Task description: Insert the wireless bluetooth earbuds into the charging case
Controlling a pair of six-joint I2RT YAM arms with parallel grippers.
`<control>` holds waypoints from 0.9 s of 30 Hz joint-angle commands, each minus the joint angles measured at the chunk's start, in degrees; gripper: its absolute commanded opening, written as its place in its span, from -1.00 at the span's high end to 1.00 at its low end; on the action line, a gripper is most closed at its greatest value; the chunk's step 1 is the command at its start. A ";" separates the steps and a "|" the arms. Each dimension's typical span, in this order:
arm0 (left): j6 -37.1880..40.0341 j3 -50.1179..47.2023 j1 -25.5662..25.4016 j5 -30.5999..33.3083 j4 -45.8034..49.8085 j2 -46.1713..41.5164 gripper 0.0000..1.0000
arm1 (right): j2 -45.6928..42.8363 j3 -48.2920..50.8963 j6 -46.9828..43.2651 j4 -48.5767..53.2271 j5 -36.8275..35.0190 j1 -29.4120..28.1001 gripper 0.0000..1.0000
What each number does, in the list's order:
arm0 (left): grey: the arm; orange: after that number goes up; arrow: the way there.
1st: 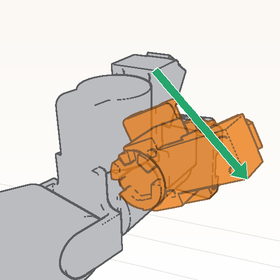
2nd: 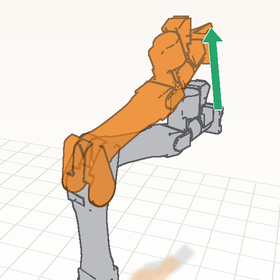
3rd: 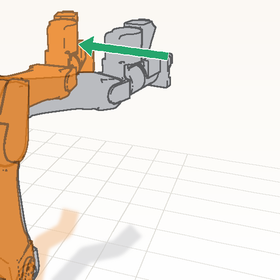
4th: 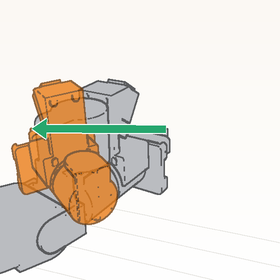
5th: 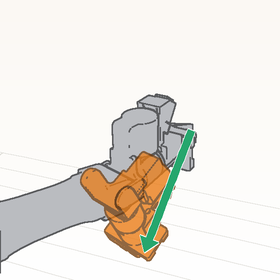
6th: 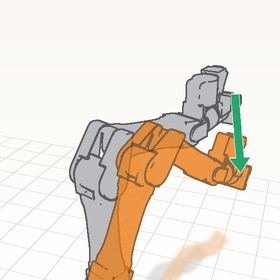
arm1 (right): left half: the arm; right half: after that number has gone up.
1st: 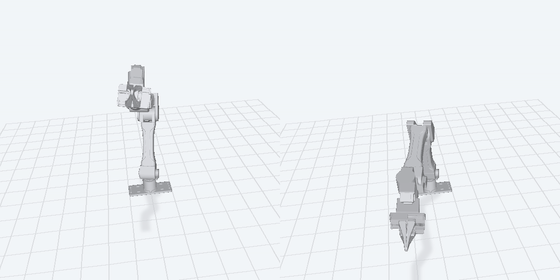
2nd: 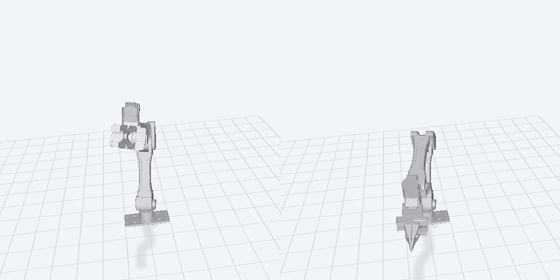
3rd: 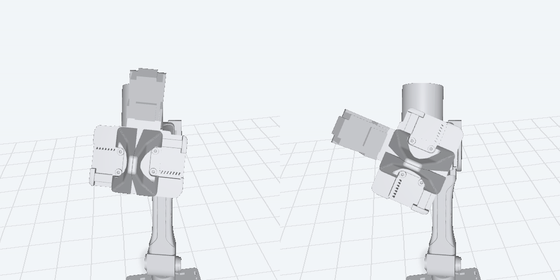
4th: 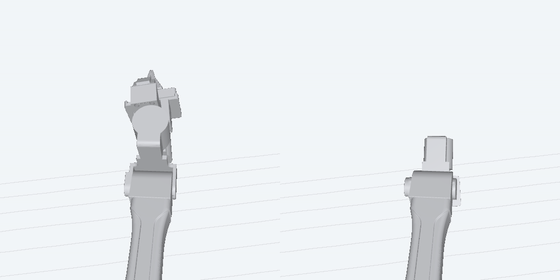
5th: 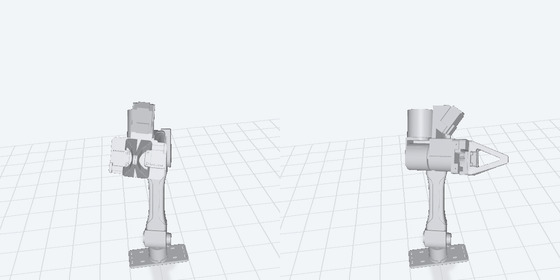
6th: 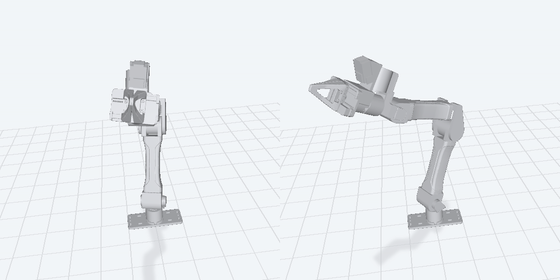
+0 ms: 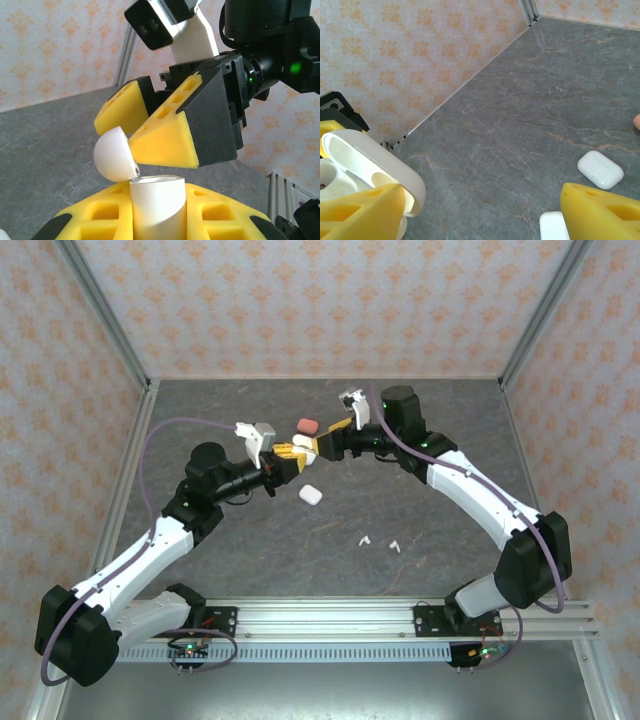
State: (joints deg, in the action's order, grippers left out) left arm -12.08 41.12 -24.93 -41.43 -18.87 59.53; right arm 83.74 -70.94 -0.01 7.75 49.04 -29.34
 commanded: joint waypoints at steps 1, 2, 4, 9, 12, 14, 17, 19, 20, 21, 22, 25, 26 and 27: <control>1.43 1.03 -0.56 0.04 -1.10 -0.40 1.00 | -1.45 -2.20 0.06 -0.35 -0.96 0.03 -0.63; 1.60 1.04 -0.56 0.28 -0.89 -0.50 1.00 | -2.24 -1.90 -0.35 0.55 -1.14 0.15 -0.63; 1.79 0.75 -0.56 0.88 -0.82 -0.75 1.00 | -3.96 -1.33 -1.11 2.92 -1.93 0.45 -0.63; 2.82 -0.20 -0.55 2.35 -0.39 -1.90 1.00 | -7.72 0.31 -1.90 13.14 -8.19 0.78 -0.62; 3.53 -1.25 -0.48 3.29 -0.44 -3.21 1.00 | -8.08 1.96 -0.69 20.89 -14.34 0.78 -0.53; 3.89 -1.97 -0.56 4.04 -0.54 -4.20 1.00 | -7.57 4.23 1.29 24.49 -17.30 0.78 -0.47; 4.27 -2.77 -0.49 4.75 -0.64 -5.33 1.00 | -6.10 9.02 4.90 26.70 -20.73 -0.25 -0.37; 4.52 -2.86 -0.51 4.93 -0.39 -5.73 1.00 | -4.86 12.12 7.04 26.69 -22.72 -1.61 -0.28; 4.53 -2.83 -0.56 4.93 -0.21 -5.87 1.00 | -4.29 13.78 8.27 26.17 -23.91 -2.52 -0.24; 4.65 -2.83 -0.54 5.04 -0.03 -5.91 1.00 | -3.77 15.23 9.17 25.60 -25.01 -3.29 -0.23; 4.70 -2.85 -0.55 5.04 0.15 -5.90 1.00 | -3.14 16.77 9.88 24.94 -26.30 -4.22 -0.20; 4.92 -2.88 -0.53 5.20 0.39 -5.85 1.00 | -0.89 20.31 11.99 23.76 -29.37 -5.62 -0.13; 4.96 -2.89 -0.51 5.17 0.42 -5.83 1.00 | -0.28 21.33 12.74 23.34 -30.23 -5.71 -0.12; 4.96 -2.89 -0.55 5.21 0.42 -5.74 1.00 | 0.33 22.26 13.08 22.83 -30.61 -5.73 -0.12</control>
State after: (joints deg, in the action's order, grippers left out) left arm -8.82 38.83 -25.15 -37.04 -18.26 54.74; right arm 83.31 -50.06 9.52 30.85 23.75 -34.98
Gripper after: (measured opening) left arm 0.204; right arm 0.562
